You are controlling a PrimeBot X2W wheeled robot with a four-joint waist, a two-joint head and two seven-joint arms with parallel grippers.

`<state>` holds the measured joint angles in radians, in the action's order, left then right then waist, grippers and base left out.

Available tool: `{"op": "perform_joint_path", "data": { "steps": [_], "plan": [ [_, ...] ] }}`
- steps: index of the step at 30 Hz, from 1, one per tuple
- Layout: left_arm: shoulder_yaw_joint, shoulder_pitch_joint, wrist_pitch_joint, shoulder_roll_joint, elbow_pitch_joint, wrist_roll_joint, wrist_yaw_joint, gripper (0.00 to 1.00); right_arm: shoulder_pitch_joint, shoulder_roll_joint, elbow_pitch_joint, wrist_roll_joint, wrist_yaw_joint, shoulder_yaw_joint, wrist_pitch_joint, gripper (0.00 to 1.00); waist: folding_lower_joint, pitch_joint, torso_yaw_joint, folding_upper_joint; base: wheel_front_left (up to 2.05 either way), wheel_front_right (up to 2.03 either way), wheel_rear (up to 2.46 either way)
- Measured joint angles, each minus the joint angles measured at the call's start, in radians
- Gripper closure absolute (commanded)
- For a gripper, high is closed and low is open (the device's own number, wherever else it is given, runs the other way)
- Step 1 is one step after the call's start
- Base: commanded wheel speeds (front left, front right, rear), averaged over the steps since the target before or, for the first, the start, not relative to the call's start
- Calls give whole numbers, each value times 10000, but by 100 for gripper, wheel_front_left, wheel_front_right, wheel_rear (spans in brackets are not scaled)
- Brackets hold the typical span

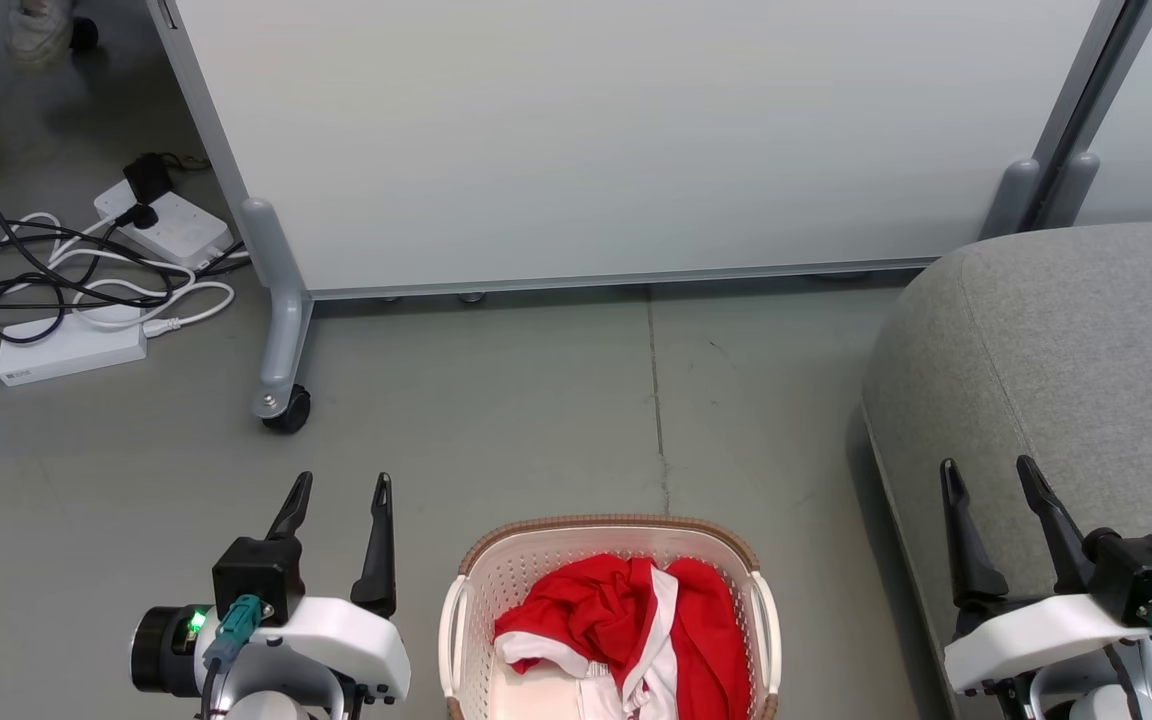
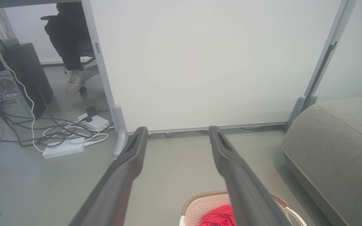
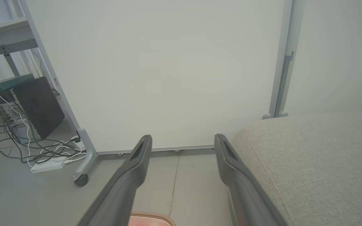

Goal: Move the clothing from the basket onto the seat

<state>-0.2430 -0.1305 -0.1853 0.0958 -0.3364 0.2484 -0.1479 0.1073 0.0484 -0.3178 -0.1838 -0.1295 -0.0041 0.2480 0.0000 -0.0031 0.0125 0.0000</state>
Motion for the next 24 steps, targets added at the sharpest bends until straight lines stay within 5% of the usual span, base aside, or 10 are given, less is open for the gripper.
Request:
{"op": "perform_joint_path", "data": {
  "steps": [17,24],
  "plan": [
    [-625,-964,-8,-48,-217,-203,75,0,482,-2,554,328,0,-132,-236,0,0,1061,-315,0,0,0,0],
    [-1388,-2049,-12,-263,-1028,-316,558,0,1024,0,1066,395,0,-150,-295,0,-1,2108,-597,0,0,0,0]
  ]
}}
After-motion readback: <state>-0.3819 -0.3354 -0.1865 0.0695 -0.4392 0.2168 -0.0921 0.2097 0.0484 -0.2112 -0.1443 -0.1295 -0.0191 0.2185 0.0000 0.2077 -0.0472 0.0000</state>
